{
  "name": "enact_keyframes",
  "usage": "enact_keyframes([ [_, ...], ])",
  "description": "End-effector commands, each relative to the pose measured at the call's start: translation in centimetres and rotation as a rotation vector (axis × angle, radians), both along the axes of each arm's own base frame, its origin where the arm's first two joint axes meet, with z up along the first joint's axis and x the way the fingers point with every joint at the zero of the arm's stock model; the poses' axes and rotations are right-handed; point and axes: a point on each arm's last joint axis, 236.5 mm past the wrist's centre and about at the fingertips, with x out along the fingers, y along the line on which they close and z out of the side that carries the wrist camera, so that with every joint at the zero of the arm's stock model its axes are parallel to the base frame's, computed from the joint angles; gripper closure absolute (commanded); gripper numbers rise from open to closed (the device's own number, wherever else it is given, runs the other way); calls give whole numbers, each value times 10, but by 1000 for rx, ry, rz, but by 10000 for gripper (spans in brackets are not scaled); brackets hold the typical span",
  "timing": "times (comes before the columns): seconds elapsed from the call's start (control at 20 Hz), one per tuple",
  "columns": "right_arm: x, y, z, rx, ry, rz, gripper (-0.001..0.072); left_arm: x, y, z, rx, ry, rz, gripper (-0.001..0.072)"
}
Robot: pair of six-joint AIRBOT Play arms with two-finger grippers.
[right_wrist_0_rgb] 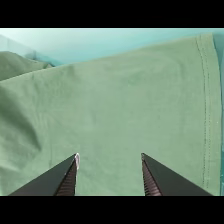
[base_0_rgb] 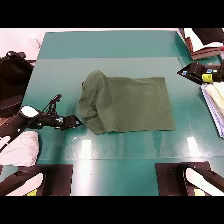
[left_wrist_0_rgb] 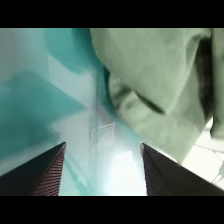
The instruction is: Fold the shirts.
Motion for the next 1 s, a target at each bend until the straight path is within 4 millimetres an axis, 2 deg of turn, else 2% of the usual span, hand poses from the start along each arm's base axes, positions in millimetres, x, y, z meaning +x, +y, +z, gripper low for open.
enact_keyframes([
  [0.0, -2, 1, -1, 2, 6, 4, 261, 5, -8, -9, -29, 10, 24, 171],
  [0.15, -3, 4, -1, 3, 10, 12, 261, 6, -30, -15, 5, -33, -16, 171],
  [0.25, -6, 5, -3, 3, 23, 20, 261, 13, -33, -16, 6, -27, 49, 173],
  [0.3, -7, 6, -4, 4, 29, 24, 261, 14, -33, -15, 8, -32, 46, 324],
  [0.35, -10, 7, -5, 5, 40, 32, 261, 14, -33, -15, 11, -33, 42, 409],
  [0.5, -13, 8, -8, 7, 57, 42, 261, 18, -32, -13, 11, -44, 56, 411],
  [0.55, -15, 8, -9, 7, 65, 46, 261, 18, -33, -14, 10, -42, 54, 443],
  [0.6, -16, 9, -9, 7, 70, 50, 261, 17, -33, -14, 11, -42, 49, 610],
  [0.65, -17, 10, -10, 8, 74, 53, 261, 17, -33, -13, 11, -46, 47, 679],
  [0.75, -24, 7, -14, 0, 103, 61, 261, 20, -33, -10, 12, -56, 44, 679],
  [0.8, -31, -1, -22, -26, 144, 60, 261, 22, -37, -3, 4, -62, 21, 680],
  [0.95, -80, -42, -71, -70, 343, -8, 260, 34, -43, 40, 5, -160, -60, 680],
])
